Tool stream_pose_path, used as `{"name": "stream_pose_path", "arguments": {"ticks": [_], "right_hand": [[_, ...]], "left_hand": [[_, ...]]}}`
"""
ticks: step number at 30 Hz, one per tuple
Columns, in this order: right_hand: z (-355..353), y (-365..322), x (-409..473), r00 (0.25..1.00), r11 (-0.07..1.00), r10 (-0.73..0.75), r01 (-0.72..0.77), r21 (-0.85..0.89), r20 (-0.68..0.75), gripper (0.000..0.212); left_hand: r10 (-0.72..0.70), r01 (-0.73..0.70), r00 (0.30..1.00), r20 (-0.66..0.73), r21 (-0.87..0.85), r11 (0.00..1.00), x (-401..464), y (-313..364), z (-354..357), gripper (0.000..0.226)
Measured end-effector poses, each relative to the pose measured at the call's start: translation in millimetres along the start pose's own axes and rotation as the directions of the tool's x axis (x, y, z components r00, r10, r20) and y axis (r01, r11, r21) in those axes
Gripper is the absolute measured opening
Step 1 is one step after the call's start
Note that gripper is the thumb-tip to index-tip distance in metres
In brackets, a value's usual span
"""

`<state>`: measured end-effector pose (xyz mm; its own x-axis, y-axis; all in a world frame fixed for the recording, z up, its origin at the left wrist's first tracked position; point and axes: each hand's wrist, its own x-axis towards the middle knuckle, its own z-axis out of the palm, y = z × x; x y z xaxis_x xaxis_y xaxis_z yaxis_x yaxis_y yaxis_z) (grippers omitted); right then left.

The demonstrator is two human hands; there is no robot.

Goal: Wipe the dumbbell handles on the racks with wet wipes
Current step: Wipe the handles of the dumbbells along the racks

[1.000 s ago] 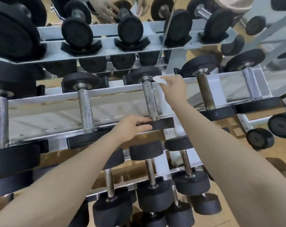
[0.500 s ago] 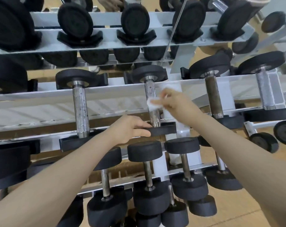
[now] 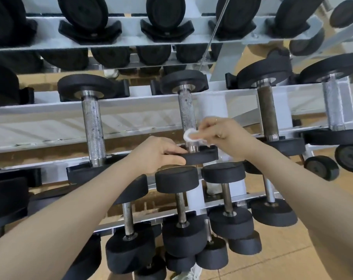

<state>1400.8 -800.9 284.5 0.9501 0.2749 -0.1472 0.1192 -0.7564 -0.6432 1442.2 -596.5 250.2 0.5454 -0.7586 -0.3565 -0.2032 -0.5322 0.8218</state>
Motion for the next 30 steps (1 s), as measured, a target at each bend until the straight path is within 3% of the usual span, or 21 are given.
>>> {"name": "stream_pose_path", "arguments": {"ticks": [1,3,5,7,11,14,17,19,21,26,30], "right_hand": [[-3,3,8,0.979,0.994,0.075,-0.059,0.089,-0.191,0.034],[-6,9,35,0.831,0.942,0.31,-0.204,0.265,-0.463,0.037],[2,7,58,0.749,0.833,0.519,-0.333,0.442,-0.412,0.032],[16,3,62,0.749,0.762,0.591,-0.398,0.511,-0.298,0.026],[13,-6,20,0.8,0.757,0.593,-0.516,0.4,-0.089,0.017],[8,-4,-7,0.769,0.736,0.622,-0.639,0.222,0.152,0.031],[6,-11,21,0.743,0.688,0.667,-0.589,0.425,-0.05,0.016],[4,-13,48,0.714,0.663,0.674,-0.472,0.581,-0.189,0.04],[6,-16,63,0.709,0.626,0.674,-0.396,0.672,-0.21,0.05],[16,-21,43,0.758,0.73,0.621,-0.468,0.498,-0.198,0.052],[23,-31,12,0.791,0.793,0.609,-0.606,0.062,-0.062,0.045]], "left_hand": [[0.002,-0.002,1.0,-0.005,-0.008,1.0,0,-1,0,0.03],[0.001,-0.001,1.0,-0.006,-0.008,1.0,1,-1,1,0.03],[-0.017,0.017,1.0,-0.006,-0.008,1.0,1,-1,2,0.029],[-0.026,0.025,1.0,-0.007,-0.011,1.0,0,0,2,0.03],[-0.038,0.038,0.999,-0.011,-0.042,0.998,-3,1,3,0.031],[-0.041,0.04,0.999,-0.01,-0.037,0.998,-3,1,3,0.03],[-0.043,0.042,0.999,-0.013,-0.033,0.999,-3,0,4,0.031],[-0.041,0.041,0.999,-0.02,-0.033,0.999,-4,-1,5,0.031],[-0.05,0.049,0.998,-0.03,-0.035,0.998,-4,-1,7,0.031],[-0.038,0.037,0.999,-0.03,-0.043,0.998,-4,-1,7,0.031],[-0.036,0.035,0.999,-0.027,-0.036,0.999,-5,-1,7,0.032]]}}
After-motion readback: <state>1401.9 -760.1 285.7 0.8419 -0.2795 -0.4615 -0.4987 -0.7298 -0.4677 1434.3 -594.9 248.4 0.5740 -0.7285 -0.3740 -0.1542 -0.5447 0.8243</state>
